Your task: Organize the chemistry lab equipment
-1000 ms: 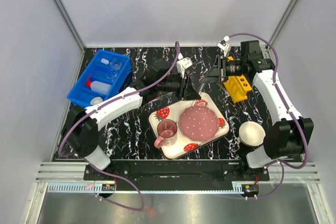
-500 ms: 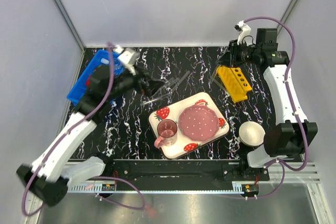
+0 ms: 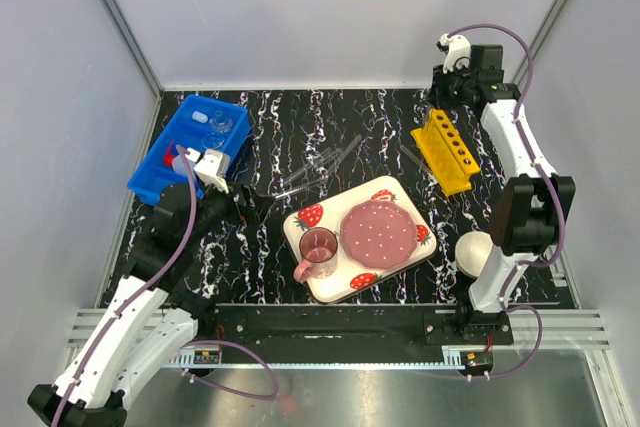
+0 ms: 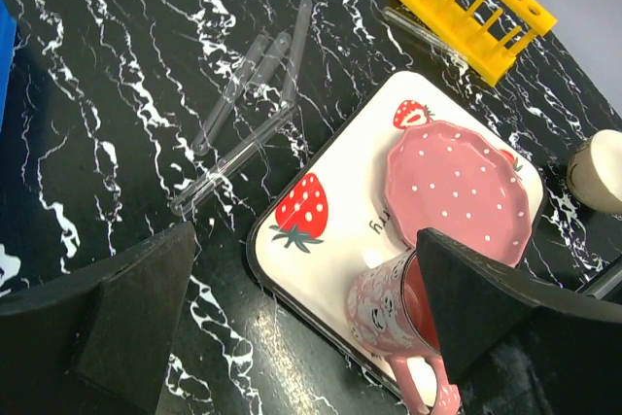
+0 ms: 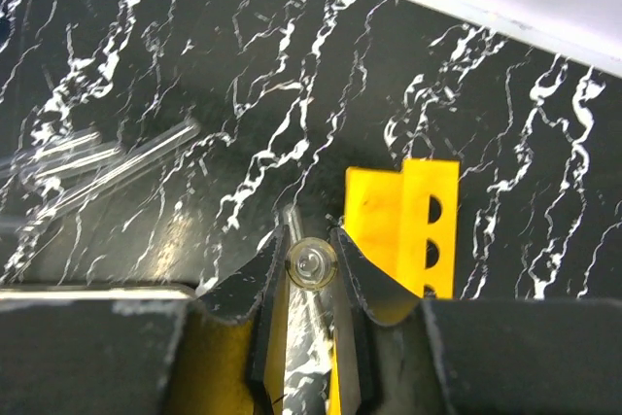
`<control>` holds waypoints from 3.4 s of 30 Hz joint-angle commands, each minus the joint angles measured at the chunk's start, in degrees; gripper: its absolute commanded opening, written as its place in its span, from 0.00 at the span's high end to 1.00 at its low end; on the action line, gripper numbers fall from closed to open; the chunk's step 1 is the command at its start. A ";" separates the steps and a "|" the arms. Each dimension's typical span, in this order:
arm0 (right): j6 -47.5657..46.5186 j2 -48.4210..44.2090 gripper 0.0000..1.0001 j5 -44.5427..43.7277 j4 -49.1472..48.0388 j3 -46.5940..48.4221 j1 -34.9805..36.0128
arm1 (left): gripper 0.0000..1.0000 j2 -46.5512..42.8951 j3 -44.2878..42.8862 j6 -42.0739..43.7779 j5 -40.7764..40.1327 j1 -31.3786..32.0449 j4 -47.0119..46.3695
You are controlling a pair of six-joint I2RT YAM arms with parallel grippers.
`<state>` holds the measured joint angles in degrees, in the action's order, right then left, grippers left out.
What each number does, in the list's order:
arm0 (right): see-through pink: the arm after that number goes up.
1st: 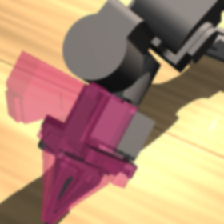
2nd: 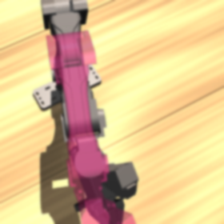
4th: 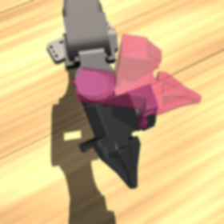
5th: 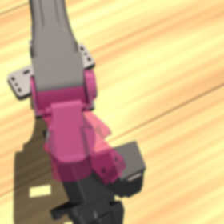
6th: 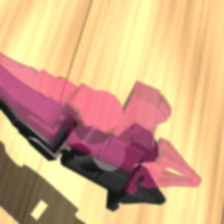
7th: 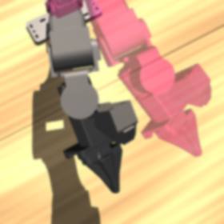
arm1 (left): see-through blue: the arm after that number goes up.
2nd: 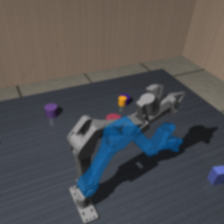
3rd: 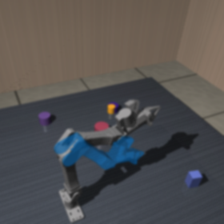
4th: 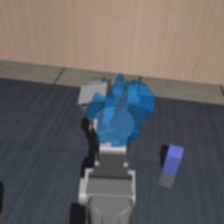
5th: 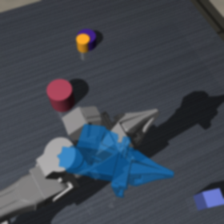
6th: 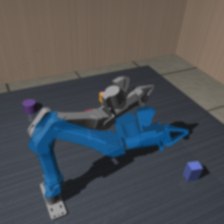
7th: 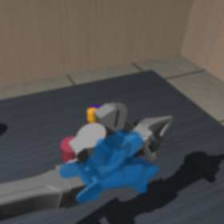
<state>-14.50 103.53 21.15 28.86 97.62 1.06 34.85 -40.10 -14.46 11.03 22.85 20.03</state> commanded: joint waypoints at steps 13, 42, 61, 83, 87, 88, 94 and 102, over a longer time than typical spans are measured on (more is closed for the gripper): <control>-3.16 9.76 0.79 -7.00 -6.80 10.48 -0.09 | 0.01 -0.40 -0.42 -2.24 -3.82 -0.35 -0.78; -3.25 14.43 0.77 -6.56 -7.33 9.09 -0.09 | 0.01 0.22 -0.60 -2.07 -3.73 -0.35 -0.61; -3.16 12.93 0.68 -4.36 -10.40 0.90 -0.09 | 0.01 -0.05 0.72 -2.59 -3.03 -0.35 -1.31; -8.35 -5.52 0.21 -1.73 -5.58 -7.53 -0.36 | 0.01 -3.12 0.72 -4.44 0.22 -0.44 -1.31; -9.23 -10.35 0.11 1.43 -3.11 -9.38 -0.44 | 0.01 -3.65 1.16 -6.97 1.89 -0.35 -1.31; -9.49 -12.10 0.09 2.05 -2.50 -9.73 -0.44 | 0.01 -3.65 1.86 -7.77 3.63 -0.44 -2.18; -12.30 -15.54 0.00 8.46 3.91 -9.73 -0.45 | 0.01 -4.18 3.62 -12.26 6.55 -0.44 -4.65; -5.91 -15.28 0.00 15.76 8.93 -7.63 -0.36 | 0.01 -2.51 2.83 -12.17 6.55 -0.44 -4.48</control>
<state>-24.73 89.38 31.86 35.35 88.03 0.73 31.38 -36.60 -25.58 16.14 22.76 19.27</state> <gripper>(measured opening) 0.994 0.984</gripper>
